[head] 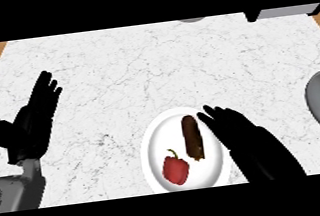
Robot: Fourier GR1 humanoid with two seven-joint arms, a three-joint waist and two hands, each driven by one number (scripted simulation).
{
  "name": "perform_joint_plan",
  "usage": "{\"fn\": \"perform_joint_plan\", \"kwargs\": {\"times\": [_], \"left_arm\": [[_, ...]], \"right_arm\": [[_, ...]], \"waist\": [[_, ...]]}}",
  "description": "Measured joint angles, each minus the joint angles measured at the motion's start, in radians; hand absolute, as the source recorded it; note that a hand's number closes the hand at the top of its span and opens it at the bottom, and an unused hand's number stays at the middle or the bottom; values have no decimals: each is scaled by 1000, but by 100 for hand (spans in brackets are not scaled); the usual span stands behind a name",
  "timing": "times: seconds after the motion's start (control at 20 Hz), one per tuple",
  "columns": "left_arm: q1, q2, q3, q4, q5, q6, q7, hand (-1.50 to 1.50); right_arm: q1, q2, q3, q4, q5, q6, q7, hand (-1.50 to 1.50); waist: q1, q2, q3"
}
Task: Pick the bell pepper from the plate and place it in the pan
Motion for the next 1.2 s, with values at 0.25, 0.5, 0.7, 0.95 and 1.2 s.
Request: {"fn": "perform_joint_plan", "kwargs": {"times": [0.25, 0.5, 0.7, 0.95, 1.2], "left_arm": [[-2, 14, 23, -7, 7, -16, 16, 0], [19, -6, 33, -8, -9, -24, 2, 0], [14, -16, 38, -7, -14, -24, 5, 0], [10, -9, 55, -8, -17, -37, 17, 0], [-8, -14, 79, 5, -15, -59, 31, 0]], "right_arm": [[-65, 84, 66, 50, -59, 195, 161, -150], [-96, 173, 127, 83, -38, 264, 211, -150], [-114, 202, 192, 115, 31, 294, 240, -150], [-141, 265, 218, 128, 96, 338, 273, -150], [-148, 338, 252, 187, 161, 336, 281, -150]], "waist": [[-5, -1, 1], [-12, -3, 2], [-15, -4, 2], [-18, -5, 2], [-18, -4, 2]]}}
